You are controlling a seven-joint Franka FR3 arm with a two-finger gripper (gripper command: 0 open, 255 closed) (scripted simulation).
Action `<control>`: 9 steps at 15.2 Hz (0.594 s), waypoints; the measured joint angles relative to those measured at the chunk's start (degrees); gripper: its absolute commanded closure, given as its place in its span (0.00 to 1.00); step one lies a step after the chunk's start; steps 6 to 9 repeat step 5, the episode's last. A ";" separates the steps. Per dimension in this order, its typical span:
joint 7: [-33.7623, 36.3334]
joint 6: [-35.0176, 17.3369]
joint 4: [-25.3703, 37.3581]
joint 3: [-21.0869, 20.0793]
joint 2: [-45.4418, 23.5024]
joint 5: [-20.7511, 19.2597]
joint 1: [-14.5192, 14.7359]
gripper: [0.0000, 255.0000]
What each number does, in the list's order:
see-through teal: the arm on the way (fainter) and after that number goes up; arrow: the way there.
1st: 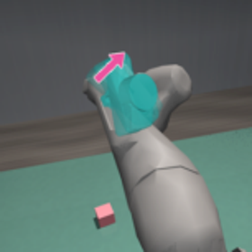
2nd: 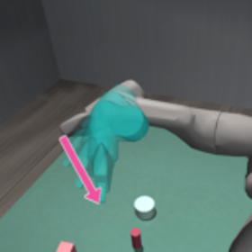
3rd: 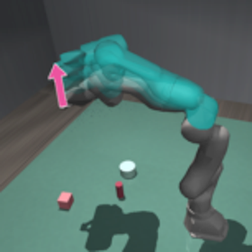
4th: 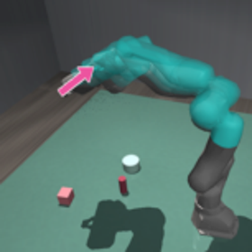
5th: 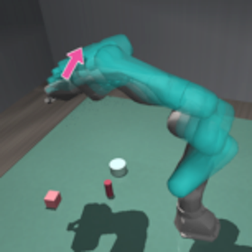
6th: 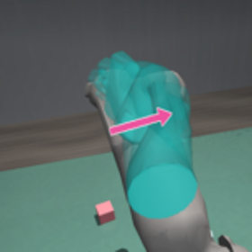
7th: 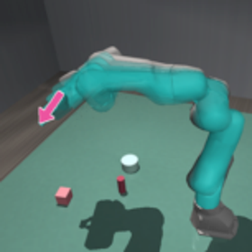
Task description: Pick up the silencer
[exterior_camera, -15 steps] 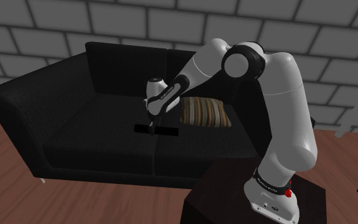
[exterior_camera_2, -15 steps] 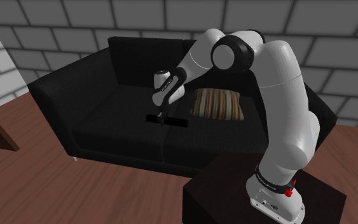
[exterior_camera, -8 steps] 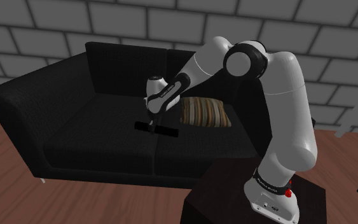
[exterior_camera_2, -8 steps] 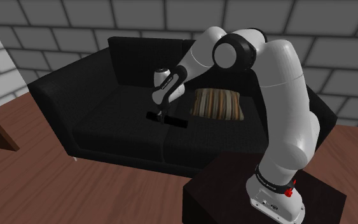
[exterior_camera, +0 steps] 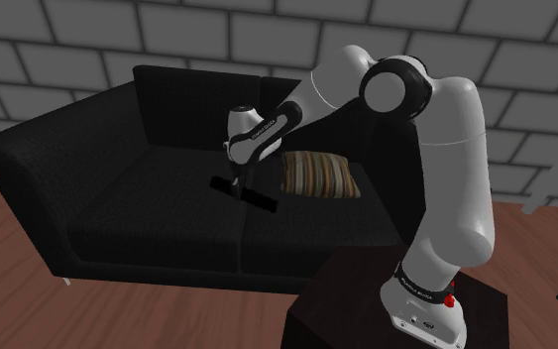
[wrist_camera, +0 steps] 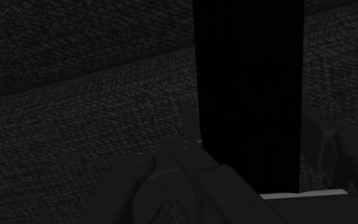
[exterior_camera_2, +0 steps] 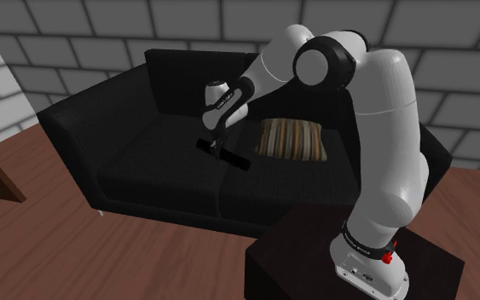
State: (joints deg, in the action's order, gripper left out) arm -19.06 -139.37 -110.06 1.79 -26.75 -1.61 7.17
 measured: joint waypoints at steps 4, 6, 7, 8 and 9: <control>-0.15 2.46 0.38 0.02 2.07 0.01 -0.04 1.00; -0.22 2.81 0.45 0.03 2.37 0.02 -0.08 1.00; -0.22 2.81 0.45 0.03 2.37 0.02 -0.08 1.00; -0.22 2.81 0.45 0.03 2.37 0.02 -0.08 1.00; -0.22 2.81 0.45 0.03 2.37 0.02 -0.08 1.00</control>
